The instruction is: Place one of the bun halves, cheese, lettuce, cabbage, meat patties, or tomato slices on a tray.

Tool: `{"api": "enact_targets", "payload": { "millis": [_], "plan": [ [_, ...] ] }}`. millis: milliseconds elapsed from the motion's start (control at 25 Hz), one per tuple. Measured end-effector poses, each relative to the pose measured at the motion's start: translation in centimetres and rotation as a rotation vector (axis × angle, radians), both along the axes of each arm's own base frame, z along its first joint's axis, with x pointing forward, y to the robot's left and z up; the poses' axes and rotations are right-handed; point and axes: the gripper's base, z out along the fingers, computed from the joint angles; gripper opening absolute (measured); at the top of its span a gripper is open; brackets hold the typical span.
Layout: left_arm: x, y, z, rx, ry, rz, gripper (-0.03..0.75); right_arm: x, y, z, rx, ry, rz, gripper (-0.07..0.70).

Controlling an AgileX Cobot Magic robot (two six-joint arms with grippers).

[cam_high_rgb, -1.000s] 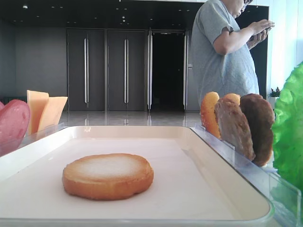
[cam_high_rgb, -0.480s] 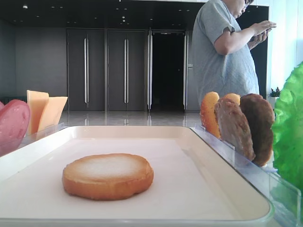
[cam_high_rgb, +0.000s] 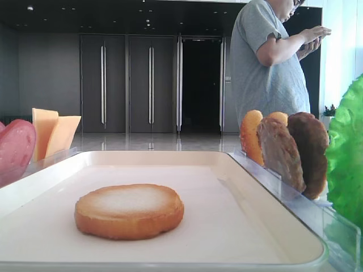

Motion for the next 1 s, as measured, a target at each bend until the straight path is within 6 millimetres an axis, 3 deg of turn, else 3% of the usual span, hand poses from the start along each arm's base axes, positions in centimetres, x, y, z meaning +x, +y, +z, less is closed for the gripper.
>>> {"api": "enact_targets", "payload": {
  "millis": [520, 1000],
  "plan": [
    [3.6, 0.2, -5.0, -0.02, 0.109, -0.01, 0.515, 0.0, 0.0, 0.0, 0.0, 0.0, 0.0, 0.465],
    [3.8, 0.2, -5.0, -0.018, 0.092, -0.01, 0.515, 0.0, 0.0, 0.0, 0.0, 0.0, 0.0, 0.465]
  ]
}}
